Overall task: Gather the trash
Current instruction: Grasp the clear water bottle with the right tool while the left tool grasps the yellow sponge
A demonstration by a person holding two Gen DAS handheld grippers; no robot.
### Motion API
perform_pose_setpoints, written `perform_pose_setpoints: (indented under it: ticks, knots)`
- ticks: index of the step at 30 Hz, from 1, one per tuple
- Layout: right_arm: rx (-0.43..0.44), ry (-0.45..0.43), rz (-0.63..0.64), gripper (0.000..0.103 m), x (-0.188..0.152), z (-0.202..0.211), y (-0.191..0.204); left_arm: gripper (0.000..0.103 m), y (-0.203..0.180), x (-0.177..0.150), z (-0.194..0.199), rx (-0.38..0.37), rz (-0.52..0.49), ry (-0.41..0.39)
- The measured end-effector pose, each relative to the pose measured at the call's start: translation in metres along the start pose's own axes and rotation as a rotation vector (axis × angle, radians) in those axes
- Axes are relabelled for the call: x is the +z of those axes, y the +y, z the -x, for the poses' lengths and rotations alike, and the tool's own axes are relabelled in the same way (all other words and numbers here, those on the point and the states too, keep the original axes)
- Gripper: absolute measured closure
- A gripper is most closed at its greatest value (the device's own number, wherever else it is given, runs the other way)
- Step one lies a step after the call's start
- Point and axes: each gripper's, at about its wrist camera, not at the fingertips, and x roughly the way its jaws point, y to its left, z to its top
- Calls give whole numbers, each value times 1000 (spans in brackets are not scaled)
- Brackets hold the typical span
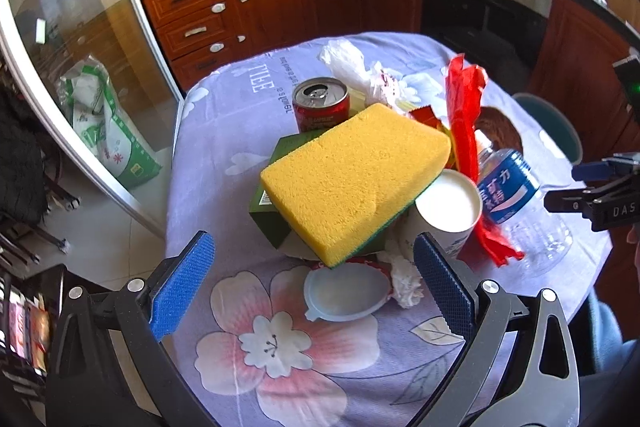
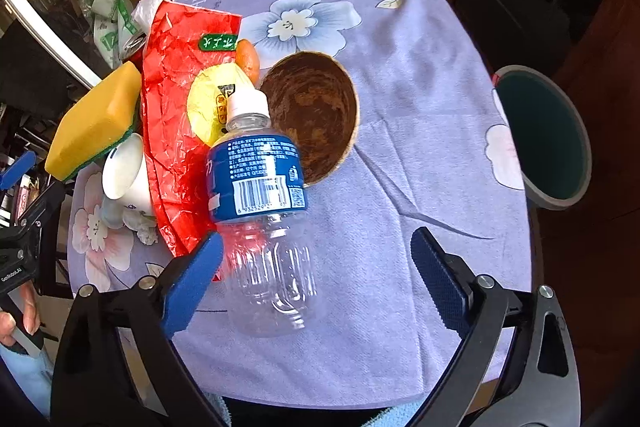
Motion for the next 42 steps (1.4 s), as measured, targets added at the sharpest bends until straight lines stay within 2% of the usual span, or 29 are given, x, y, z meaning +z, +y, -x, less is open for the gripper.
perform_pose_setpoints:
  ticks: [5,9,10,13,14,17,23,29,36,42]
  knots:
    - [60,53,-11,14,9,-24,7,4,-3,7,-16,36,-95,44]
    - [86,85,-13,14,11,-38,12,4,-9,14,-23,41,-151,49]
    - [94,93,-16,16,11,-42,13,4,-11,15,-24,42,-162,48]
    - [141,121,-32,31,9,-49,12,4,-19,18,-25,36,-191,34]
    - [160,127,-36,38,8,-51,13,5,-21,19,-25,30,-201,30]
    - [171,121,-29,39,5,-51,14,23,-26,19,-28,26,-215,32]
    - [206,114,-31,40,1,-44,12,29,-23,17,-17,14,-185,14]
    - [245,75,-38,40,2,-24,5,30,-20,19,8,6,-125,-17]
    - [279,26,-82,40,3,-1,-14,30,-20,31,36,-42,-43,-52]
    - [297,-53,-155,40,6,28,-52,30,-49,50,54,-121,-40,-90]
